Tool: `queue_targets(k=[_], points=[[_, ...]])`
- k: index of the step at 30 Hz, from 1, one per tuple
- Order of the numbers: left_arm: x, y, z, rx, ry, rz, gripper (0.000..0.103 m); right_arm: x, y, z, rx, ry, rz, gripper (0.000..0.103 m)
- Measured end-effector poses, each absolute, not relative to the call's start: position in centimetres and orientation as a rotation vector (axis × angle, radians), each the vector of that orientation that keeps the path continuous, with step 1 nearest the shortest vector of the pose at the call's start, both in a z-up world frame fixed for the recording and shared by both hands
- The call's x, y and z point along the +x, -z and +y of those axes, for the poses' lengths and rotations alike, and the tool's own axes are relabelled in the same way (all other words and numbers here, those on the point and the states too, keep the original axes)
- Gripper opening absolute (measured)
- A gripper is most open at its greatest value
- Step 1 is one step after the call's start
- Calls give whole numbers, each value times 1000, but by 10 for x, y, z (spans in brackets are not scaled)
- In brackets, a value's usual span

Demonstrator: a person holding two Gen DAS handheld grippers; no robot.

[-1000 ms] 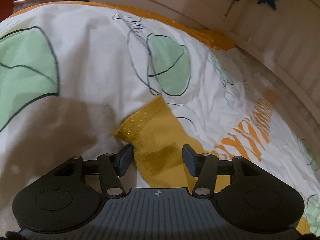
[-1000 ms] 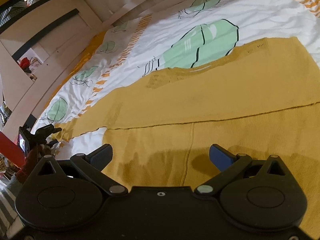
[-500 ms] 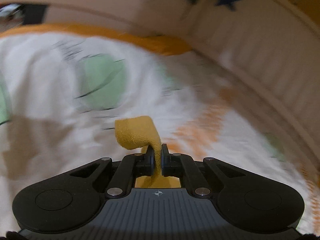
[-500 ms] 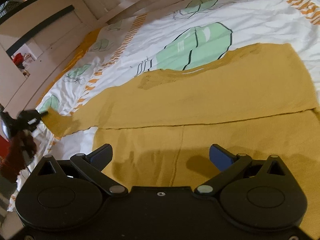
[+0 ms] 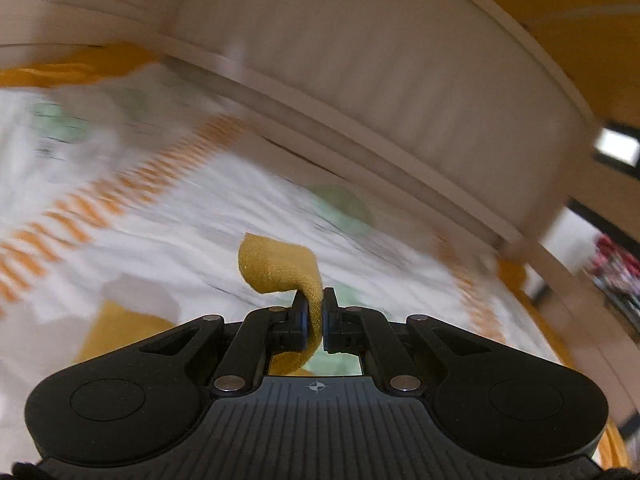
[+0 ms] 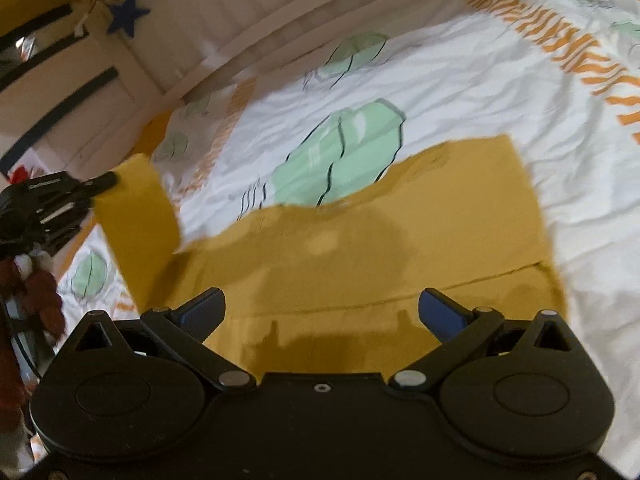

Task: Fold small clothes
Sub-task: 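Fold the held sleeve across the sweater body with the left tool, then open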

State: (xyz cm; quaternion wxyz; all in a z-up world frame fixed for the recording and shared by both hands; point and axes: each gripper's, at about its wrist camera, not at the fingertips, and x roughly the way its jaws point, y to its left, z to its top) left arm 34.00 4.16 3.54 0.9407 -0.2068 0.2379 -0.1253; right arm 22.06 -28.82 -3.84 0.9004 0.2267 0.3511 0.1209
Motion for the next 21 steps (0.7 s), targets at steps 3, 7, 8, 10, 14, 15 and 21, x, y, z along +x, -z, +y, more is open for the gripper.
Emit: queue_targets(k=[3,7,8,10,14,15,21], points=[[343,-27,-11,-397,326,518,6,218,32,-300,502,-230,699,103],[353,-7,-63,-360,388,571,6,218,27,-316,538,-194,677,103],[355,0,-77,-342,405,595,6,218,27,-318,546,-186,674,103],[354,14,-89,-319,434,636,9,218,27,-324,560,-171,671,103],[356,34,-112,-262,481,719,34,219,26,-332,580,-154,665,103],[354,36,-115,-246,494,725,36,217,26,-332,580,-152,662,103],[332,25,-99,-174,511,672,42,217,25,-334,576,-150,662,103]])
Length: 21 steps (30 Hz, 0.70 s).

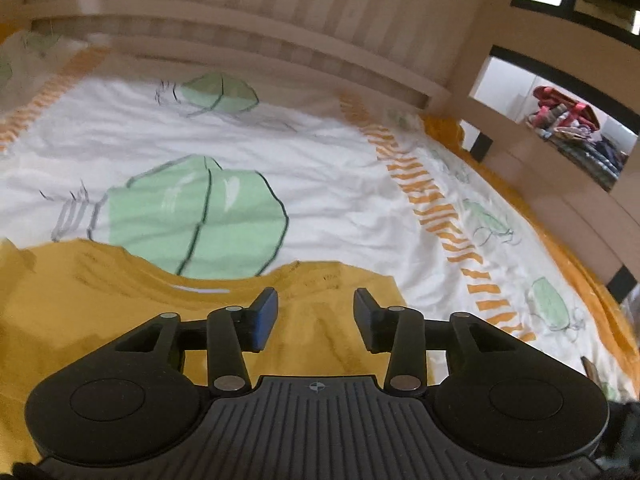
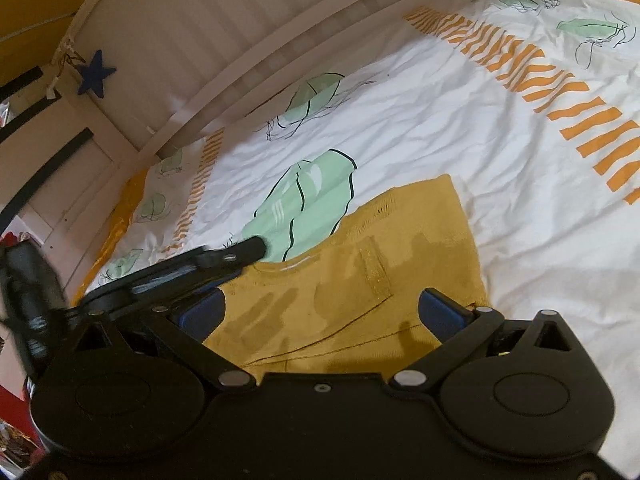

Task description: Fold small clothes

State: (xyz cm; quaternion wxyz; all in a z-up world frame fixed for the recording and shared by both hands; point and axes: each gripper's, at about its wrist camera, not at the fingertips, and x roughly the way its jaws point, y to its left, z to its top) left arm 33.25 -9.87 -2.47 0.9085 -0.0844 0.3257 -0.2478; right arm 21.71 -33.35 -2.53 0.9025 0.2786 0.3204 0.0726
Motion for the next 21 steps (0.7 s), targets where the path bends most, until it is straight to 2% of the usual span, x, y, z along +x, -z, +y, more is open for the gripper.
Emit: queue_targets(k=[8,21], points=[[311,22,-35,-75,380,651,46,222,33,-326,540,-147,691,103],[318,89,83,-81,59,797,46,234,50,-306,447,-166,713,103]])
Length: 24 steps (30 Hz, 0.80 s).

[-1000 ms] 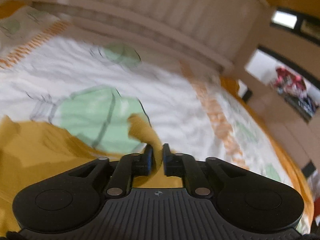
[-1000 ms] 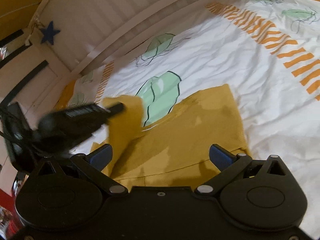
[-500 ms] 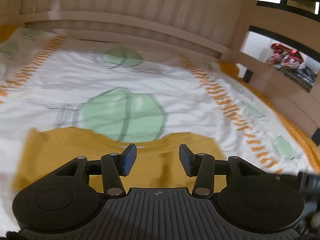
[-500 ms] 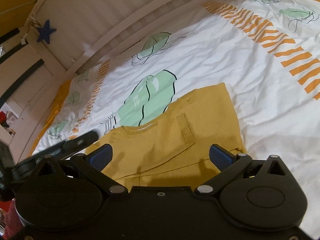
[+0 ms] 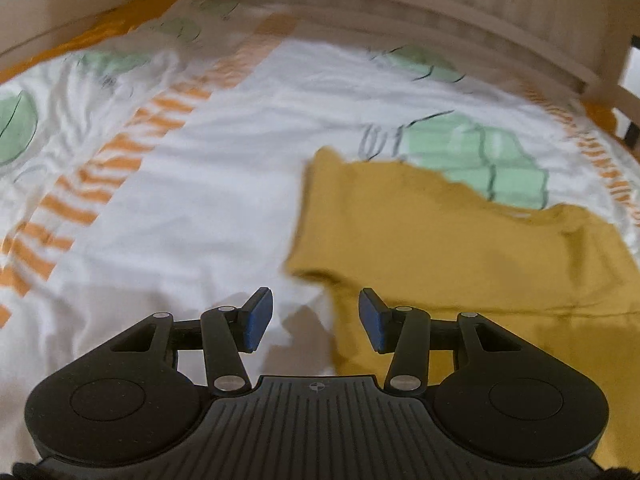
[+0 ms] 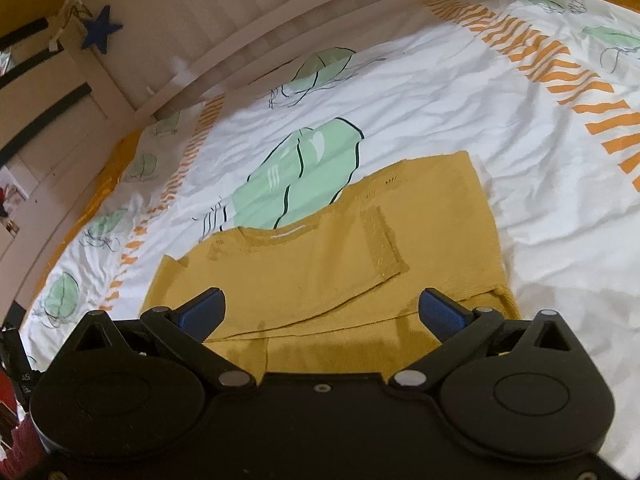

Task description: Fold small clothes

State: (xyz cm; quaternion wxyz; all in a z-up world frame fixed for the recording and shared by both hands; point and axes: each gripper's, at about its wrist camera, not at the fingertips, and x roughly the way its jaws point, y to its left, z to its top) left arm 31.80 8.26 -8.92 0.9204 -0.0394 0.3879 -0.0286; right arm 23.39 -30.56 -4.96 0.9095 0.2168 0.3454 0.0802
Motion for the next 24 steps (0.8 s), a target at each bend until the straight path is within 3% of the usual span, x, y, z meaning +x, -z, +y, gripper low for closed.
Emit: queue_targets(k=[24], points=[[337,103,93,-161,99,808,46,244,70,-280,308,-199,716,103]])
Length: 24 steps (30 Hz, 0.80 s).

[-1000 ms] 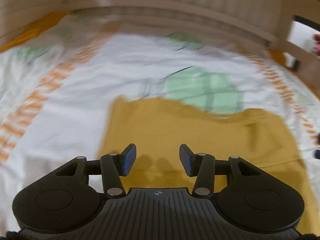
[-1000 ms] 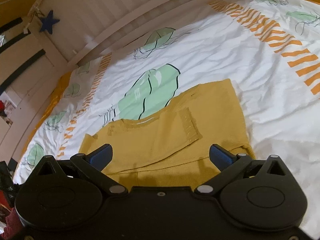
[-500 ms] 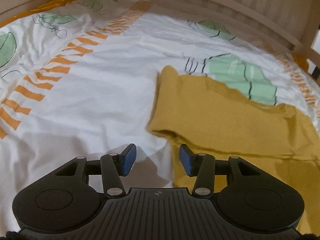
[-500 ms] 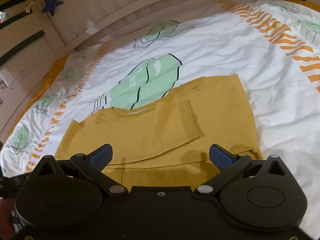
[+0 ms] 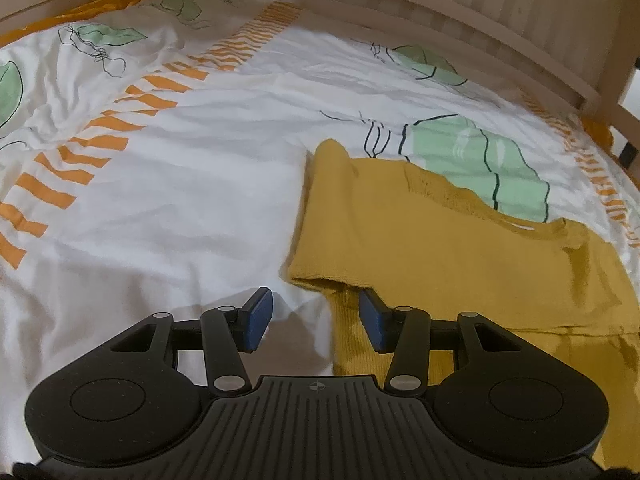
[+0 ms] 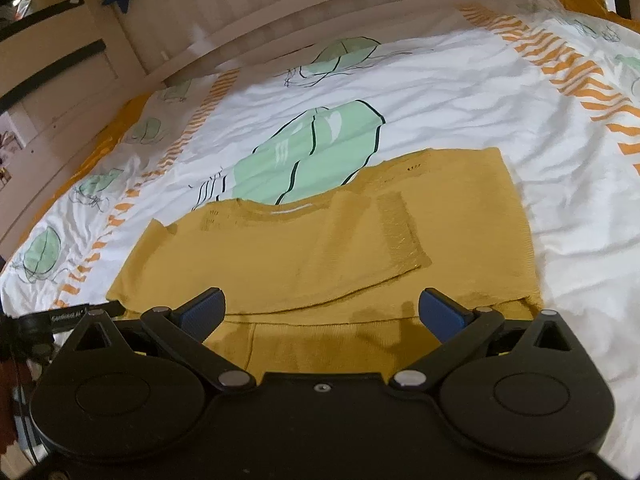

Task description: Fold small clothes

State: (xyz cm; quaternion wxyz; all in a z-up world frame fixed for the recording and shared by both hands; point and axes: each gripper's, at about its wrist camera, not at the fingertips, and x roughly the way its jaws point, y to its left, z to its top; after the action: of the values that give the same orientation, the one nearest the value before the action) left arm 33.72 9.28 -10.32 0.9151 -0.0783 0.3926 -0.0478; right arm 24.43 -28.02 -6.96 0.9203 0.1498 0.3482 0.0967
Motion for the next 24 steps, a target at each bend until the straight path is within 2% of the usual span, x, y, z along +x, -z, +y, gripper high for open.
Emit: queue_targets(k=[9,19,20,21,24], points=[[345,111,96,-166,91,848,47,249,72,-278,273,-207,711,103],[346,115,98,-187,93,850,48,301,79,-305,322,-175,709,102],[346,115,98,-187,92,850,48,304,83,-307,337,-170,715,99],[346,115,97,-185,90,849,48,307,86,-309,351,-165,721,88],[346,115,96,-178,89,846,49,312,93,-310,369,-148,743,69]])
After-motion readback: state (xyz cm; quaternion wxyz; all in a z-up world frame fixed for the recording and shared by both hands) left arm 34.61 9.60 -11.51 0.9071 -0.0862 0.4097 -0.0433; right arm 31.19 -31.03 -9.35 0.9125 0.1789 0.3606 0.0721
